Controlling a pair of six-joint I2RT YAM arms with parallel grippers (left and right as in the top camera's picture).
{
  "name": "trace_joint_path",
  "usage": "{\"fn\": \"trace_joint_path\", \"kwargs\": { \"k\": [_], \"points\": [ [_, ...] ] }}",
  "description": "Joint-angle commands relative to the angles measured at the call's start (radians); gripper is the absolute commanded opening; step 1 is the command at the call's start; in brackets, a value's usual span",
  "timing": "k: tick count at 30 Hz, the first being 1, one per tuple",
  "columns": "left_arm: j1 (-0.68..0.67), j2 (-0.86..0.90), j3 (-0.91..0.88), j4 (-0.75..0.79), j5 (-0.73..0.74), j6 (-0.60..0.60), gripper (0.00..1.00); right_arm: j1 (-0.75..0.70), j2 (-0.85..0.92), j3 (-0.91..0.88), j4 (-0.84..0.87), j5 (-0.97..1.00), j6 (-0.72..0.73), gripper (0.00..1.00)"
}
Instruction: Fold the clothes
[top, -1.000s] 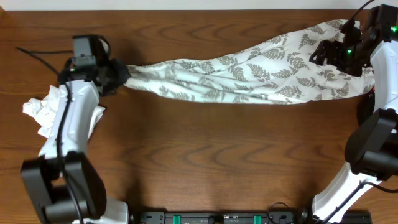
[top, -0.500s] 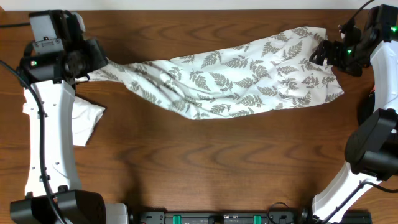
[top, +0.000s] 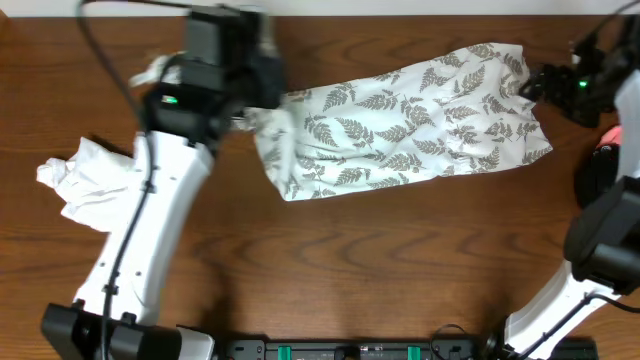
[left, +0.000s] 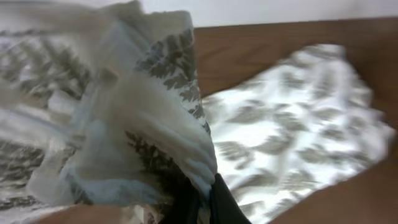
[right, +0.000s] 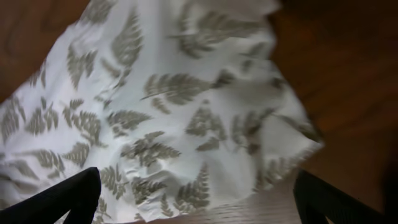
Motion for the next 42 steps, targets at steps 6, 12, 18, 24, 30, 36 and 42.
{"fn": "trace_joint_path", "kwargs": {
  "k": [6,12,18,24,30,36,42],
  "points": [
    [-0.245,0.168,0.013,0.106,0.002,0.047,0.06,-0.159,-0.127,0.009,-0.003,-0.133,0.072,0.96],
    [-0.350,0.369,0.013,0.209,0.003,0.053,0.06,-0.160,-0.178,0.009,-0.007,-0.132,0.057,0.96],
    [-0.408,0.481,0.013,0.252,0.003,0.062,0.06,-0.143,-0.178,0.009,-0.018,-0.120,0.054,0.96],
    [-0.444,0.486,0.013,0.315,0.021,0.065,0.06,-0.133,-0.178,0.009,-0.019,-0.092,0.050,0.96],
    [-0.494,0.488,0.013,0.318,0.039,0.070,0.08,-0.125,-0.178,0.009,-0.021,-0.072,0.050,0.96],
    [-0.487,0.477,0.013,0.214,0.011,0.084,0.61,-0.106,-0.178,0.009,-0.025,-0.072,0.040,0.96],
    [-0.392,0.390,0.013,0.103,-0.096,0.083,0.65,-0.033,-0.177,0.008,-0.023,-0.019,-0.019,0.97]
  ]
}}
